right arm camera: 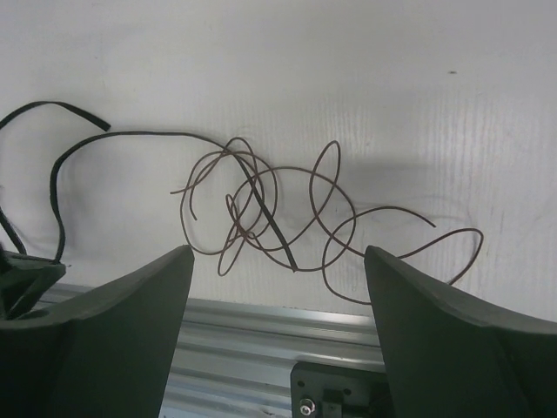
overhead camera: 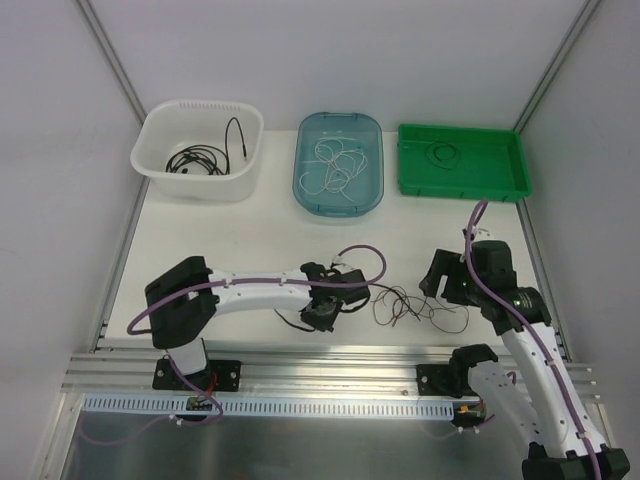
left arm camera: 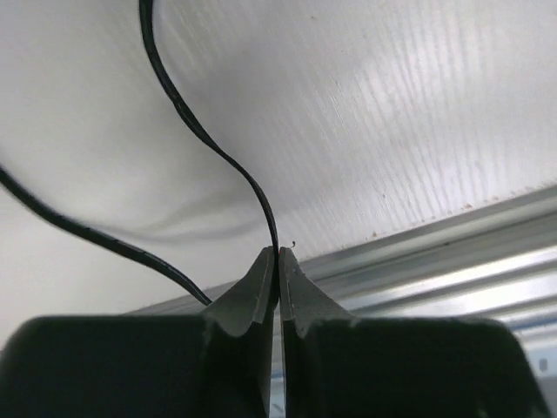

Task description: Untangle the cables

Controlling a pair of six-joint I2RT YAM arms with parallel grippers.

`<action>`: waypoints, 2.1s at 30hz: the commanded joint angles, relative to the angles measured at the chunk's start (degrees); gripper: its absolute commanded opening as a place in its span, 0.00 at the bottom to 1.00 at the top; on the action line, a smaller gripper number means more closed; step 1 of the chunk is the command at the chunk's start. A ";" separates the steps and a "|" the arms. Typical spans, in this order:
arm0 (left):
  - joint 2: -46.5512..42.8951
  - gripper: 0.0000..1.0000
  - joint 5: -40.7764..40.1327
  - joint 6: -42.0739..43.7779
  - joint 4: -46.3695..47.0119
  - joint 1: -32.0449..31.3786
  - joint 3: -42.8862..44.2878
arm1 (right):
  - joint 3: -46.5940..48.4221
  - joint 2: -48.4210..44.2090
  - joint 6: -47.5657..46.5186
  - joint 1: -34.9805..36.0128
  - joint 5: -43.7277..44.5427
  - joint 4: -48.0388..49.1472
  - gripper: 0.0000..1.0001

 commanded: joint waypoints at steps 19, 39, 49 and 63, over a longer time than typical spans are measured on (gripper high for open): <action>-32.26 0.00 -7.14 16.65 -14.37 19.13 38.70 | -13.48 17.50 7.34 3.38 -9.90 18.84 0.67; -13.30 0.00 0.31 22.10 -9.12 43.46 75.53 | -1.18 6.52 1.28 4.17 -8.39 3.29 0.82; -9.42 0.00 2.34 17.97 13.21 54.55 74.14 | 2.60 2.73 -2.24 4.25 -9.63 -0.67 0.98; 6.57 0.00 8.84 17.97 43.79 70.19 66.05 | 4.63 8.79 -5.23 4.17 -10.95 1.17 0.98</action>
